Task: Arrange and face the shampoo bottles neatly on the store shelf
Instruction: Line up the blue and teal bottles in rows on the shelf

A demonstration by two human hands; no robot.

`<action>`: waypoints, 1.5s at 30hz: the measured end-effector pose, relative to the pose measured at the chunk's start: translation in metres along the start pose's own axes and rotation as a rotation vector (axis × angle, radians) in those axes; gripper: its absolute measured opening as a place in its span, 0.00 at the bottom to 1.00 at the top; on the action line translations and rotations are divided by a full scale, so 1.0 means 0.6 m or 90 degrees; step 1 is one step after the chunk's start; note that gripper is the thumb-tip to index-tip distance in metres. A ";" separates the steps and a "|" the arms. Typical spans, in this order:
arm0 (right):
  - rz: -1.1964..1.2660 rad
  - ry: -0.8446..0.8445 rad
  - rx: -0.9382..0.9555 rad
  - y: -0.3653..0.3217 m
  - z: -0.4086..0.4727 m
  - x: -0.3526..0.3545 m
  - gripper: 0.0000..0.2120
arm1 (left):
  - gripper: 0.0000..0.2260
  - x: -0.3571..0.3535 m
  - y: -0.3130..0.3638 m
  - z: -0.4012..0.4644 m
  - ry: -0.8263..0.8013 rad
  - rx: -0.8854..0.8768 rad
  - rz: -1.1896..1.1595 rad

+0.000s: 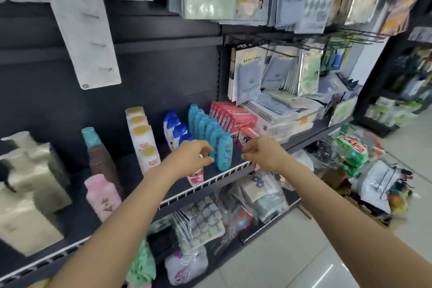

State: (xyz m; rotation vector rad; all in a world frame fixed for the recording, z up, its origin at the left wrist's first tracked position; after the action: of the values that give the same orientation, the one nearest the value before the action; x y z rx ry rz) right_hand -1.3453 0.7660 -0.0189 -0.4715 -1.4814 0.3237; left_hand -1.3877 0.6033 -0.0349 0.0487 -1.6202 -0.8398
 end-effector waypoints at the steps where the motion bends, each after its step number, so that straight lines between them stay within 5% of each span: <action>1: 0.001 -0.006 0.009 0.009 0.015 0.002 0.11 | 0.15 -0.005 -0.001 0.011 -0.001 0.008 0.000; 24: 0.024 -0.091 0.196 0.025 0.467 -0.015 0.12 | 0.13 0.038 -0.139 0.346 0.139 0.170 -0.010; 35: 0.118 -0.167 0.335 0.013 0.629 -0.089 0.13 | 0.16 0.037 -0.204 0.406 0.303 0.298 0.025; 45: 0.065 -0.188 0.360 -0.014 0.692 -0.160 0.17 | 0.19 0.052 -0.279 0.410 0.259 0.366 0.084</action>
State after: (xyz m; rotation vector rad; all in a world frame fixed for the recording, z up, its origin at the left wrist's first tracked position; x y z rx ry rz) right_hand -1.7656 0.7552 -0.0879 -0.0423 -1.5673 0.8944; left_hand -1.6801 0.5849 -0.0951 0.4828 -1.4092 -0.2196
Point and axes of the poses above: each hand's wrist, its own z-axis towards the middle knuckle, its own x-axis out of the back of the hand, y = z × x, the point moved 8 cm from there along z, towards the middle knuckle, and after that the axes turned 4 degrees about y, right-handed, at the moved point
